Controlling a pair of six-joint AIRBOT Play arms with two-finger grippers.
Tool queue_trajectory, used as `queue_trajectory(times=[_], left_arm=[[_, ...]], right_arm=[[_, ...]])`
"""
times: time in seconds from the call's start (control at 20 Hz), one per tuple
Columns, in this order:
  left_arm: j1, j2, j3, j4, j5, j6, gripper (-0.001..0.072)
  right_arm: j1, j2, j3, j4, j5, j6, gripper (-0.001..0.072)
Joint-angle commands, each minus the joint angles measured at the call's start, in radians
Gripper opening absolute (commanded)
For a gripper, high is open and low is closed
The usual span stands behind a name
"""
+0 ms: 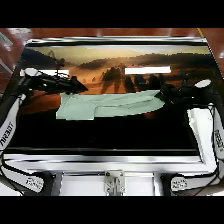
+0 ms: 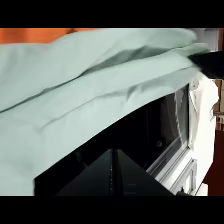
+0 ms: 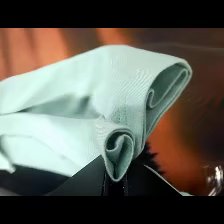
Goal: Fold the shirts.
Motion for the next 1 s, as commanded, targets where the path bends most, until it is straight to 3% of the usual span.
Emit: queue_trajectory(times=[0.0, 0.25, 0.35, 0.55, 0.75, 0.85, 0.95], left_arm=[[-0.198, -0.061, 0.0, -0.008, 0.175, -0.042, 0.0034], [-0.403, -0.171, 0.0, -0.019, 0.298, -0.088, 0.0034], [-0.456, -0.201, 0.001, -0.113, 0.377, -0.087, 0.0034], [-0.578, -0.273, 0.004, -0.34, 0.394, -0.045, 0.0034], [-0.605, -0.309, 0.003, -0.56, 0.39, 0.077, 0.0033], [-0.546, -0.278, 0.001, -0.51, 0.391, 0.077, 0.003], [-0.444, -0.195, 0.0, -0.33, 0.39, 0.023, 0.003]], right_arm=[[0.005, 0.203, 0.0, -0.034, 0.141, 0.049, 0.0065], [0.006, 0.444, 0.0, -0.1, 0.312, 0.172, 0.0065], [0.007, 0.523, 0.0, -0.099, 0.333, 0.223, 0.0065], [0.006, 0.604, 0.0, -0.1, 0.307, 0.267, 0.0065], [0.007, 0.607, 0.0, -0.065, 0.299, 0.286, 0.0065], [0.012, 0.606, 0.0, -0.065, 0.275, 0.3, 0.0065], [0.056, 0.59, 0.0, -0.064, 0.211, 0.304, 0.0065]])
